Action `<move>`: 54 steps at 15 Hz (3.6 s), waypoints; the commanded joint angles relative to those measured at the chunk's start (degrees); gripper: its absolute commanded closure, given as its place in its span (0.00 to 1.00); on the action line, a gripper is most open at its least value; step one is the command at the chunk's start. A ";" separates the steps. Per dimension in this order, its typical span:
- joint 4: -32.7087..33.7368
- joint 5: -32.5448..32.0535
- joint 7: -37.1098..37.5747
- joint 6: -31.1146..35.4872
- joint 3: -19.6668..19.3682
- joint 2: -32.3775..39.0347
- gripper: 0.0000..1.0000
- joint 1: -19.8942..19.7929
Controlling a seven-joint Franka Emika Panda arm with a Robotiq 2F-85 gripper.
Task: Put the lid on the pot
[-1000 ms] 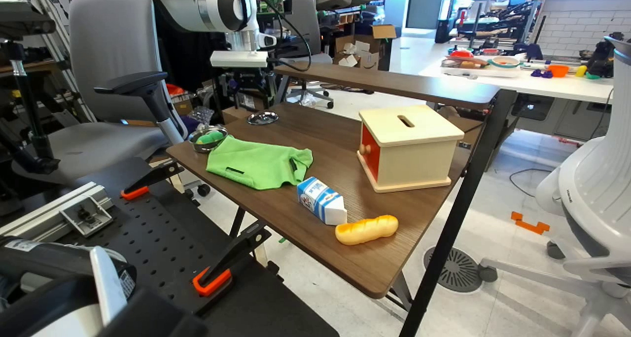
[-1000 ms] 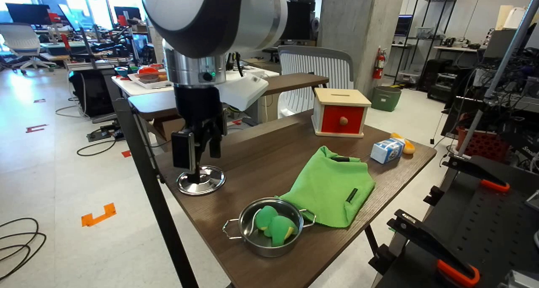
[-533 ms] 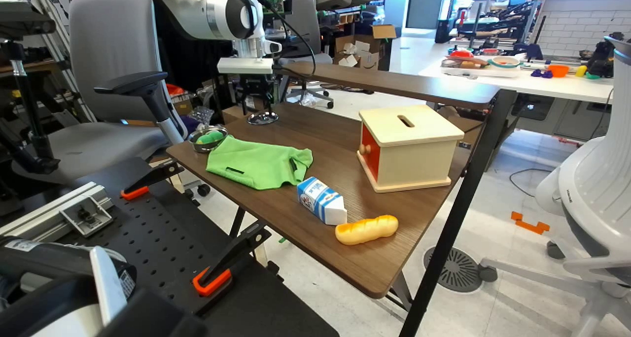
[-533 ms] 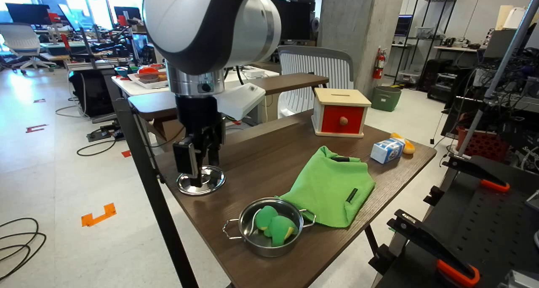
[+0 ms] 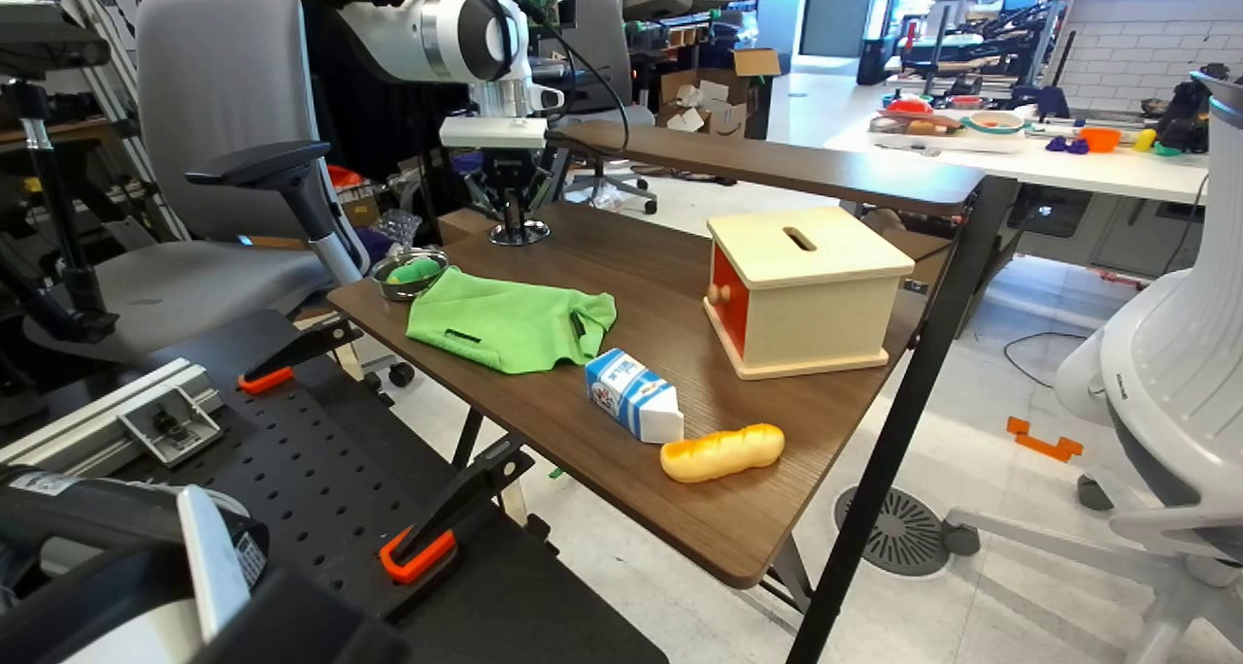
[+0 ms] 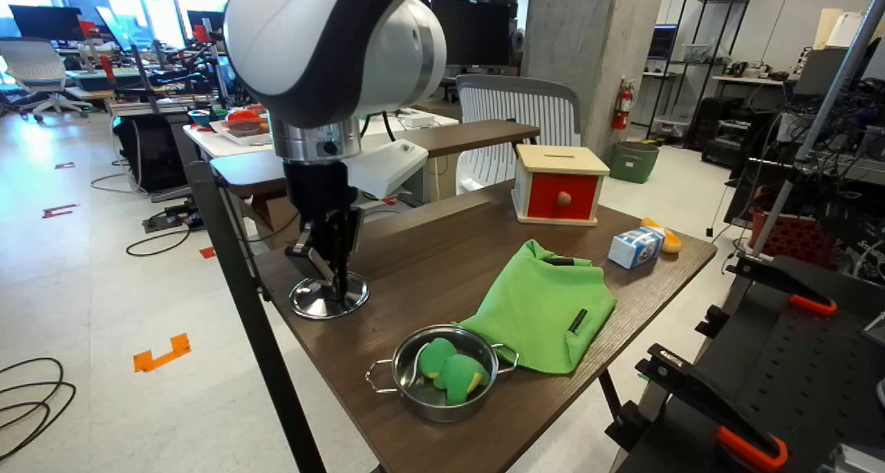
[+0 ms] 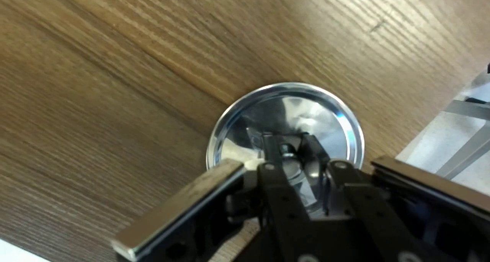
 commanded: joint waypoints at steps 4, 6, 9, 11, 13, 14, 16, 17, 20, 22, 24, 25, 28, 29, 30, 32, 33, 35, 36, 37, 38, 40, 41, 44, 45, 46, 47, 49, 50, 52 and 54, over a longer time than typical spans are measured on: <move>4.50 -0.95 0.55 -3.97 -0.19 1.81 0.95 0.20; 2.22 -0.37 -0.49 -4.15 0.72 -0.21 0.95 -0.63; -2.99 -0.19 -2.49 -3.70 0.84 -4.82 0.95 -0.85; -7.31 -0.44 -4.00 -3.32 1.11 -8.85 0.95 -0.93; -12.94 -0.86 -5.31 -2.68 1.08 -13.84 0.95 -0.79; -16.32 -1.07 -6.10 -1.91 1.11 -16.60 0.95 -0.78; -21.41 -2.71 -6.89 -2.56 2.18 -21.30 0.95 -1.25; -24.27 -2.68 -7.89 -3.01 2.89 -23.82 0.95 -1.71; -33.27 -1.53 -10.80 -1.81 5.19 -30.68 0.95 -3.54; -39.50 -1.67 -10.69 -0.81 5.83 -34.89 0.95 -3.93; -45.76 -1.15 -10.37 0.30 6.47 -38.43 0.95 -4.51; -49.13 -0.93 -10.11 1.25 6.65 -40.07 0.95 -4.86; -55.59 -0.62 -9.45 3.80 6.81 -42.34 0.95 -5.11; -57.09 -1.27 -8.64 4.71 6.47 -42.57 0.95 -4.89; -58.20 -0.91 -8.77 5.75 6.58 -42.34 0.95 -5.10; -59.79 -1.63 -7.71 7.53 6.20 -42.05 0.95 -4.92; -60.32 -1.51 -7.60 8.44 6.26 -41.78 0.95 -5.04; -60.66 -1.62 -6.73 10.67 6.09 -40.86 0.95 -5.04; -60.58 -1.58 -6.33 11.89 5.99 -40.39 0.95 -5.12; -60.60 -1.70 -5.67 13.26 5.82 -40.08 0.95 -5.11; -60.39 -1.67 -5.06 14.49 5.68 -39.77 0.95 -5.15; -60.01 -1.60 -4.05 17.02 5.52 -38.86 0.95 -5.18; -59.61 -1.48 -3.88 17.82 5.51 -38.20 0.95 -5.24; -58.61 -0.98 -3.93 19.95 5.99 -36.10 0.95 -5.37; -58.14 -1.03 -3.97 20.56 6.14 -35.14 0.95 -5.23; -57.68 -1.11 -3.95 20.91 6.22 -34.39 0.95 -5.13; -57.09 -1.11 -4.00 21.16 6.34 -33.51 0.95 -5.10; -55.73 -1.28 -3.91 21.65 6.38 -32.08 0.95 -4.99; -55.01 -1.30 -3.93 21.58 6.38 -31.50 0.95 -5.00; -53.65 -1.36 -3.92 21.56 6.29 -30.55 0.95 -5.01; -52.48 -1.38 -3.88 21.45 6.26 -29.86 0.95 -4.97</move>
